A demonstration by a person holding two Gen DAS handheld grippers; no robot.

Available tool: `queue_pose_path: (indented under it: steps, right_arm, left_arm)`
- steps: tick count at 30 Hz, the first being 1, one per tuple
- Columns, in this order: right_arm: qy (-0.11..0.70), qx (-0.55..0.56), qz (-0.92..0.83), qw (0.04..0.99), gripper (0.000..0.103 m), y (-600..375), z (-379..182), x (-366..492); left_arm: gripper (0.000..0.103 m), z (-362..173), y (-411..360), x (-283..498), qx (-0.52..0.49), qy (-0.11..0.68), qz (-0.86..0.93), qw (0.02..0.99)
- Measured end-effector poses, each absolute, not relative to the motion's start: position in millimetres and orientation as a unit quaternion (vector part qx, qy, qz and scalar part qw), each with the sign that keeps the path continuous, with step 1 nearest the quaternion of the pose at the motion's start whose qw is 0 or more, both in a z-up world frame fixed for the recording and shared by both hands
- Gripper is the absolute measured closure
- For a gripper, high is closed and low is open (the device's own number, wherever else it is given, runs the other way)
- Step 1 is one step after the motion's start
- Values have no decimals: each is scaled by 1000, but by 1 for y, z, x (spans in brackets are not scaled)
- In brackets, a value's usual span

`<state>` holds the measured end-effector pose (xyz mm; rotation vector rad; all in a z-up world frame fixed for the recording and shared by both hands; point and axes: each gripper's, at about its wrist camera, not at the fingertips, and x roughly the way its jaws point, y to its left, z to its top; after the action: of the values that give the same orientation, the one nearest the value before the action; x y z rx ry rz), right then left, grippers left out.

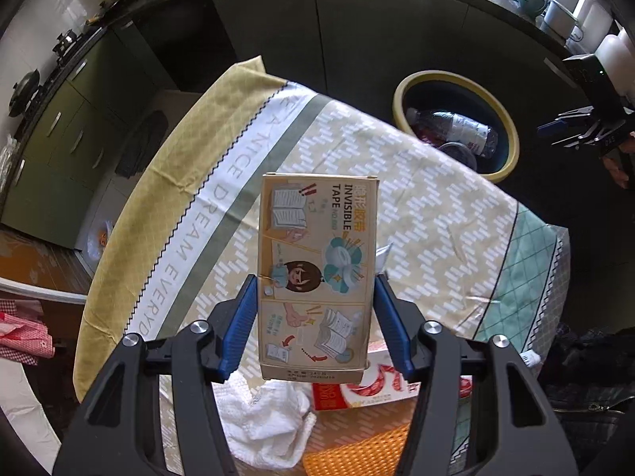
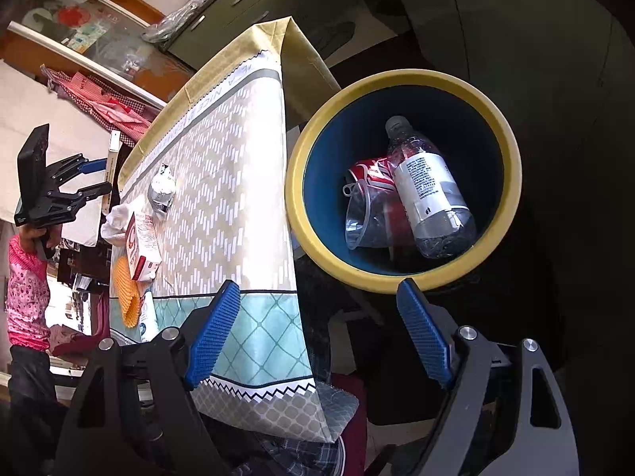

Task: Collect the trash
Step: 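Grasp the invisible-tape box with left tool and lift it toward the bin, then open left tool over the bin to drop the tape box, then grasp the red-and-white milk carton with right tool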

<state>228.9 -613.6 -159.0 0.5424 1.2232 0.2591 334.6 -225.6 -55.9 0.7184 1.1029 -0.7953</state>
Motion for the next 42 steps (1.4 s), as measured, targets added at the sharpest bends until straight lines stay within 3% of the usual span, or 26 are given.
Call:
queue_pose_path:
  steps: [8, 16, 22, 29, 35, 42]
  right_arm:
    - [542, 284, 105, 784, 22, -651, -162, 195]
    - [532, 312, 79, 783, 22, -679, -166, 153]
    - [536, 321, 64, 778, 22, -687, -168, 131]
    - [537, 285, 100, 788, 22, -656, -152, 142]
    - [540, 199, 188, 796, 22, -565, -129, 181]
    - [545, 95, 271, 788, 22, -436, -109, 231]
  left_arm:
    - [47, -41, -344, 309, 339, 472, -443, 682]
    - [47, -104, -480, 300, 379, 476, -472, 637]
    - [41, -145, -519, 314, 373, 510, -440, 639]
    - [36, -78, -452, 292, 340, 481, -416, 693]
    - [33, -13, -320, 265, 261, 482, -342, 763]
    - [30, 7, -153, 230, 165, 514, -225, 811]
